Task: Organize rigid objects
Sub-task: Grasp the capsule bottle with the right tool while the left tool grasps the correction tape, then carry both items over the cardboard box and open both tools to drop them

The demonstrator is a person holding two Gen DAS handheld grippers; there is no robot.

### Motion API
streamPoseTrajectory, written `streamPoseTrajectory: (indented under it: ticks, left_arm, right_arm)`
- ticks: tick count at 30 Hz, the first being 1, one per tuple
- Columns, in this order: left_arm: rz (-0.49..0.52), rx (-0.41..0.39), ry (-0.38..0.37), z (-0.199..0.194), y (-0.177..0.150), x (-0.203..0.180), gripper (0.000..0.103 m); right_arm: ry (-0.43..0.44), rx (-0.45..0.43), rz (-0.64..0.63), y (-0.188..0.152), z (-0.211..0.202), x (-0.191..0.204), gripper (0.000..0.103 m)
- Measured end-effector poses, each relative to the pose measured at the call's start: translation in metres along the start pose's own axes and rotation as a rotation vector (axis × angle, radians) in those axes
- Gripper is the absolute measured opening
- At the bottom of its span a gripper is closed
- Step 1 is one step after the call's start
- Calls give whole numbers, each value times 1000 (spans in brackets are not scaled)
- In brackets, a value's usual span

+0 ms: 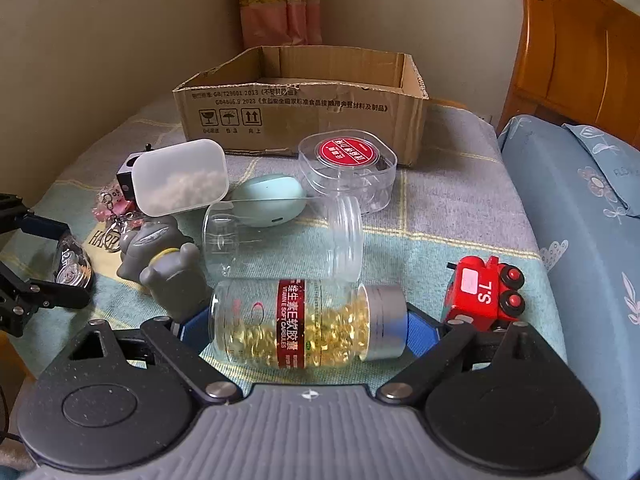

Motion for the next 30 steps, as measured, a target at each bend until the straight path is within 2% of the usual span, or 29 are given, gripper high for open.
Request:
streamPoseTrajectory:
  ticks: [8,14,22,30]
  left_arm:
    - [-16,2,5,-15,21,-3,89]
    - [-25,-29,13,-23,57,-4,89]
    - [-6,-94,6,-23,133,0,89]
    - [-27,-107,41,11,202,24,89]
  right_arm:
    - [33,29,-35,3,-15,-8,96]
    - [85,13,-62,22,-35,-12,96]
    - [135,-73,-80,81,-49,-20,96]
    - [124,-152,-128,140,-42,-25,96]
Point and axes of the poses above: each gripper's, at about its wrist camera, not at the fingertips, and z roughly the way its jaws point, x to its left, y to its top, the point moved 9 cm from there along z, roughly the way its jaws point, and after that the axes turned 4 degrees about -x, right-handed, at the moved point
